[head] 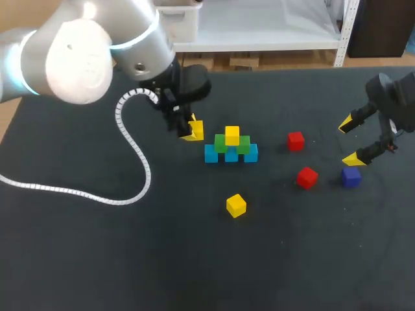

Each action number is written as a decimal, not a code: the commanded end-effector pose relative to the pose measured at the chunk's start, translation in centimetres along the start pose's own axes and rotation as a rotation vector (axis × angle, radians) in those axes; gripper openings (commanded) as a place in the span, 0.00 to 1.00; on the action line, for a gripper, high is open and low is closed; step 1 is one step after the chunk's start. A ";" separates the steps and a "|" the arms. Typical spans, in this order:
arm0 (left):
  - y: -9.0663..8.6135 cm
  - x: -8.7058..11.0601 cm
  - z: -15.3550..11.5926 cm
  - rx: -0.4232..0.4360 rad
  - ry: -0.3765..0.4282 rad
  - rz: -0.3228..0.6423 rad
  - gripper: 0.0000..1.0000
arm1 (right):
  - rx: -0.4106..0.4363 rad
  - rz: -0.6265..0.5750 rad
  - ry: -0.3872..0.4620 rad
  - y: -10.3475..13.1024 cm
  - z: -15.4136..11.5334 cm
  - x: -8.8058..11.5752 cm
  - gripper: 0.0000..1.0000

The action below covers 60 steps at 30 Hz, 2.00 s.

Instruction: Place the blue cubes, place green cubes on the blue cubes, place the yellow cubes on the green cubes, then place the red cubes on the yellow cubes, and place purple cube on the red cubes.

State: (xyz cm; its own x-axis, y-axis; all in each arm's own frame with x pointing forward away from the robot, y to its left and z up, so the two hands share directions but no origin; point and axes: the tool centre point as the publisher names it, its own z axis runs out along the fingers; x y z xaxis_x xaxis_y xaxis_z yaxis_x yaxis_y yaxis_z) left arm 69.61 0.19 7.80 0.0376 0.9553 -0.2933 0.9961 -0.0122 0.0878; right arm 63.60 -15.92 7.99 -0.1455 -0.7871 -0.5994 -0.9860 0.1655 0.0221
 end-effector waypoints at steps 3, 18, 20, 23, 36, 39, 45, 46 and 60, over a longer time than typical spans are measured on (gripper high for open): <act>1.3 -1.1 0.9 0.023 0.012 0.004 0.00 | 0.000 -0.001 -0.002 0.0 0.0 0.0 1.00; 1.6 -2.0 2.3 0.048 -0.004 0.018 0.00 | 0.000 -0.001 -0.002 0.0 0.0 0.0 1.00; 1.7 -2.1 2.4 0.050 -0.008 0.019 0.00 | 0.000 -0.001 -0.002 0.0 0.0 0.0 1.00; 1.8 -2.2 2.6 0.055 -0.009 0.022 0.00 | 0.000 -0.001 -0.002 0.0 0.0 0.0 1.00; 2.1 -2.9 3.3 0.069 -0.015 0.036 0.00 | 0.000 -0.001 -0.002 0.0 0.0 0.0 1.00; 2.0 -2.9 3.4 0.072 -0.018 0.035 0.00 | 0.000 -0.001 -0.002 0.0 0.0 0.0 1.00; 2.0 -2.9 3.6 0.074 -0.028 0.034 0.00 | 0.000 -0.001 -0.002 0.0 0.0 0.0 1.00; 2.0 -2.9 3.6 0.075 -0.025 0.035 0.00 | 0.000 -0.001 -0.002 0.0 0.0 0.0 1.00; 2.1 -3.0 3.8 0.081 -0.033 0.037 0.00 | 0.000 -0.001 -0.002 0.0 0.0 0.0 1.00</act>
State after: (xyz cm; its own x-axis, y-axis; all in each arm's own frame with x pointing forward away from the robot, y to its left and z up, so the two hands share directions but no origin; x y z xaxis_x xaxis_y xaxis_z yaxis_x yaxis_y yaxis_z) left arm 71.56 -3.76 5.26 0.0746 0.9435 -0.3230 0.9972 -0.0696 0.0271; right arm 63.60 -15.92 7.99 -0.1455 -0.7871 -0.5994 -0.9860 0.1655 0.0221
